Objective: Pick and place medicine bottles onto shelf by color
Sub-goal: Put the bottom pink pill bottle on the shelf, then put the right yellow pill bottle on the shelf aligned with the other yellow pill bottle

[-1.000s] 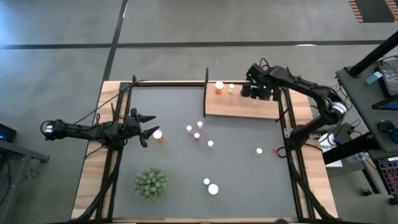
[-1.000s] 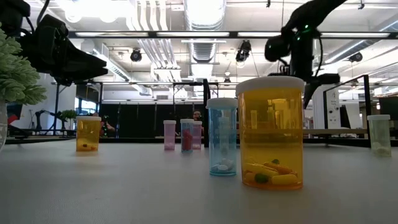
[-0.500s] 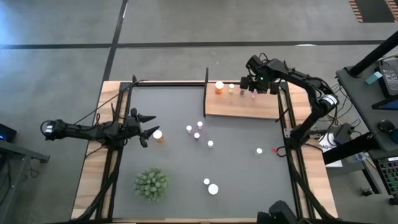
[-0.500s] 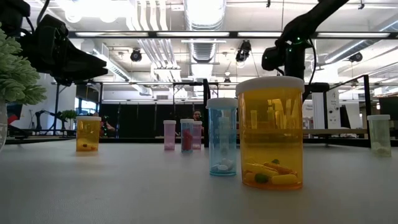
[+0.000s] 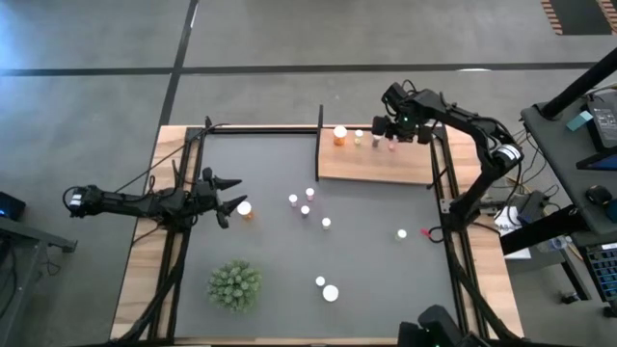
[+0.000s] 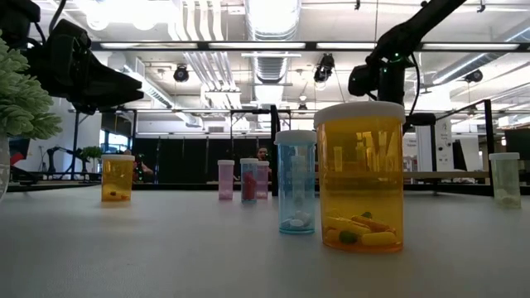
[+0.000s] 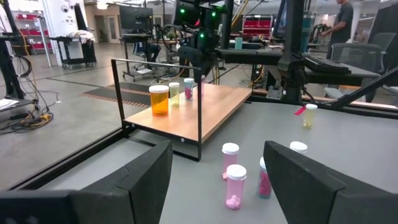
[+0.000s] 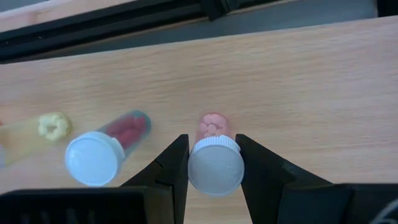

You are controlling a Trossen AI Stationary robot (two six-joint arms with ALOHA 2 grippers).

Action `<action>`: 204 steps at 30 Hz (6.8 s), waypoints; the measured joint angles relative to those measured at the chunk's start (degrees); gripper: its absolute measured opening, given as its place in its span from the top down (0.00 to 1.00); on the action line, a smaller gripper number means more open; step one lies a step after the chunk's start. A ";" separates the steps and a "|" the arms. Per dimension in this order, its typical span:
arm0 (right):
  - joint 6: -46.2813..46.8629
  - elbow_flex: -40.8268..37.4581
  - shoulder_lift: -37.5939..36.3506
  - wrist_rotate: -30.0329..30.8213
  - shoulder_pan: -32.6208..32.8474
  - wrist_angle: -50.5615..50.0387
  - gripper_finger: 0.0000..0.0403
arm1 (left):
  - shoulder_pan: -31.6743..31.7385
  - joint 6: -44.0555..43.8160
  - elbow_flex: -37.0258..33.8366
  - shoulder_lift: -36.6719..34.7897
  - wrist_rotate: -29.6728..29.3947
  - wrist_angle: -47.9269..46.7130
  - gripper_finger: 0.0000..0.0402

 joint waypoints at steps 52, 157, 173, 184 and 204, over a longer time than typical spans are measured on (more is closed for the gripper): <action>21.93 -13.61 -24.81 3.01 32.06 -14.23 0.42 | 0.01 0.00 0.00 0.02 0.00 0.02 0.41; 18.92 3.48 0.95 10.59 30.28 -3.17 0.73 | -0.01 0.00 0.00 -0.01 0.00 0.01 0.41; 6.93 9.50 5.60 3.10 21.47 -0.16 0.73 | -0.01 -0.01 0.00 -0.01 0.00 0.01 0.41; 7.81 9.57 5.78 2.08 20.51 1.19 0.72 | 0.01 0.00 0.00 -0.01 0.00 0.02 0.41; 8.67 9.57 8.25 0.81 18.50 3.60 0.72 | 0.01 -0.01 0.00 -0.01 0.00 0.02 0.41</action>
